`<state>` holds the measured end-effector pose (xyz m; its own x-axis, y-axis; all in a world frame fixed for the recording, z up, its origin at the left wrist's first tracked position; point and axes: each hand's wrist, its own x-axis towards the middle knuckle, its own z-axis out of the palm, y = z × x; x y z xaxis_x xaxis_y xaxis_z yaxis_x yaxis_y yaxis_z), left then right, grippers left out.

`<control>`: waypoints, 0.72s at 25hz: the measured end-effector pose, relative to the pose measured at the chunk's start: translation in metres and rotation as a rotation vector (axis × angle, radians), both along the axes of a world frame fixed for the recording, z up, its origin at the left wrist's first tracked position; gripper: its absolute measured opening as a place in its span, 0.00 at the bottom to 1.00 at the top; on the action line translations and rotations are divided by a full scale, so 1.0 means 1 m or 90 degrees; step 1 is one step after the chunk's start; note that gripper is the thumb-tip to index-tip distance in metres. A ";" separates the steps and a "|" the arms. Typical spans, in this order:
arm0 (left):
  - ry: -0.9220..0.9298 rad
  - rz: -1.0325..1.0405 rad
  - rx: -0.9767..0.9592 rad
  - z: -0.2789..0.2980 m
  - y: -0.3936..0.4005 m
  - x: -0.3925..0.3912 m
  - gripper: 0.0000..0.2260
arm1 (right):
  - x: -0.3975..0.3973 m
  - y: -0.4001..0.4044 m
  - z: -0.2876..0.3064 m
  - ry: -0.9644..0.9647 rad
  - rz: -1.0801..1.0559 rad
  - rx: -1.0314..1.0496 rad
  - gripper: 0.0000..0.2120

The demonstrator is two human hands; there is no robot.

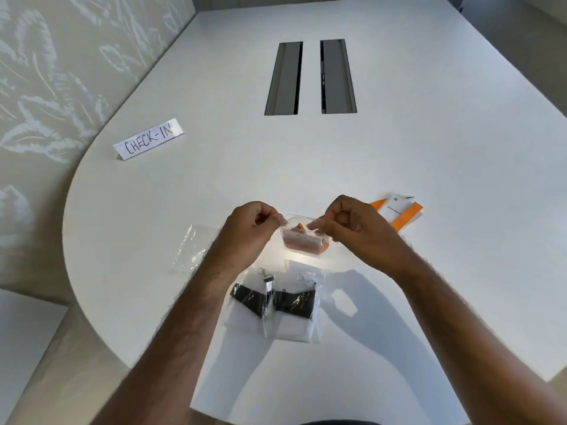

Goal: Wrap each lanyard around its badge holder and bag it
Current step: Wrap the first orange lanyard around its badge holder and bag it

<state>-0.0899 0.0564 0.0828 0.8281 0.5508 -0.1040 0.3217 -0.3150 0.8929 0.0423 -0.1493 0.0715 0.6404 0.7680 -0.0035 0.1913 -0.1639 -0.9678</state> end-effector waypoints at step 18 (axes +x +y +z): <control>-0.048 -0.036 -0.101 -0.008 -0.051 -0.002 0.12 | 0.016 -0.037 -0.016 0.085 -0.008 0.039 0.01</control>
<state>-0.0915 0.0056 0.0748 0.8664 0.4840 -0.1228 0.2377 -0.1835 0.9538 0.0588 -0.1867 0.0554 0.6467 0.7616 -0.0427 0.0580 -0.1049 -0.9928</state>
